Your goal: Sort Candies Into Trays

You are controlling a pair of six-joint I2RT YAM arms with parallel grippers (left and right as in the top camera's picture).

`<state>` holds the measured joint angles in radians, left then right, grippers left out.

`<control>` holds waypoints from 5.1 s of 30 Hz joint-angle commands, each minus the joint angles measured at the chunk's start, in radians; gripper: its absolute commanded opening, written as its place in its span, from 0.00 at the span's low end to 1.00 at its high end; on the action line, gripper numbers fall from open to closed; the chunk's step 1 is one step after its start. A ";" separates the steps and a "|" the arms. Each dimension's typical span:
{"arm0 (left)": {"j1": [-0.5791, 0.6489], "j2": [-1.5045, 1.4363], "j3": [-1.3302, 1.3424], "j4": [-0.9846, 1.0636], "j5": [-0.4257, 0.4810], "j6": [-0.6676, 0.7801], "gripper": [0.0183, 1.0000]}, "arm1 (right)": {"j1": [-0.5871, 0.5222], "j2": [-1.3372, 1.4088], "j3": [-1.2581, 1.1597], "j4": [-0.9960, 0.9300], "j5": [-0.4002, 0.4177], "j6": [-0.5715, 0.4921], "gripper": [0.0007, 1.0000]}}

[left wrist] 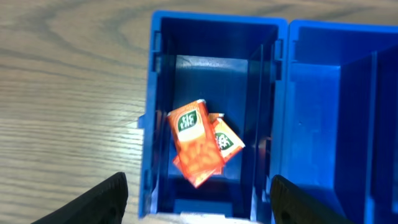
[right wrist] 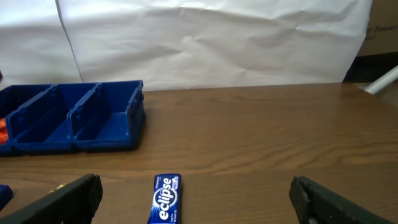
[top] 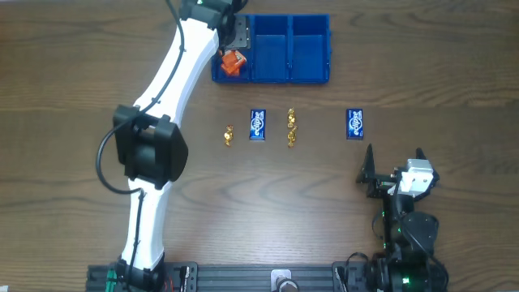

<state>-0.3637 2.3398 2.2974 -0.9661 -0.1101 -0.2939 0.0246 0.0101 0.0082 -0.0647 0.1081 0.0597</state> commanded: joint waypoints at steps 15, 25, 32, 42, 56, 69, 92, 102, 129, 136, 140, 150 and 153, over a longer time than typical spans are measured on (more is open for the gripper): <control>0.140 -1.429 -1.355 0.911 -0.064 0.247 1.00 | 0.007 -0.007 -0.001 -0.005 0.002 -0.005 1.00; 0.299 -1.849 -1.796 1.110 0.066 0.329 1.00 | 0.007 -0.007 -0.001 -0.005 0.002 -0.005 1.00; 0.314 -1.988 -2.000 1.242 0.104 0.332 1.00 | 0.007 -0.007 -0.001 -0.005 0.002 -0.005 1.00; 0.355 -2.210 -2.200 1.319 0.168 0.332 1.00 | 0.007 -0.007 -0.001 -0.005 0.002 -0.005 1.00; 0.359 -2.337 -2.293 1.028 0.271 0.324 1.00 | 0.007 -0.007 -0.001 -0.005 0.002 -0.004 1.00; 0.359 -2.335 -2.293 0.901 0.264 0.324 1.00 | 0.007 -0.007 -0.001 -0.005 0.002 -0.005 1.00; 0.359 -2.335 -2.293 0.902 0.264 0.324 1.00 | 0.007 -0.006 0.000 -0.005 -0.011 -0.003 1.00; 0.359 -2.335 -2.293 0.902 0.264 0.324 1.00 | -0.009 0.448 0.344 -0.050 -0.026 0.075 1.00; 0.359 -2.335 -2.293 0.901 0.264 0.324 1.00 | 0.036 1.849 1.351 -0.934 -0.111 0.124 1.00; 0.359 -2.335 -2.293 0.901 0.264 0.324 1.00 | 0.035 1.947 1.351 -0.885 -0.111 0.122 0.99; 0.359 -2.335 -2.293 0.902 0.264 0.324 1.00 | 0.036 1.984 1.351 -0.844 -0.106 0.119 0.98; 0.359 -2.335 -2.293 0.901 0.264 0.324 1.00 | 0.036 1.999 1.351 -0.837 -0.057 0.115 0.84; 0.359 -2.335 -2.293 0.902 0.264 0.324 1.00 | 0.036 1.999 1.351 -0.832 -0.058 0.115 0.72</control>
<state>-0.0090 0.0101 0.0231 -0.0292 0.1326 0.0269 0.0559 2.0022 1.3415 -0.9016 0.0326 0.1787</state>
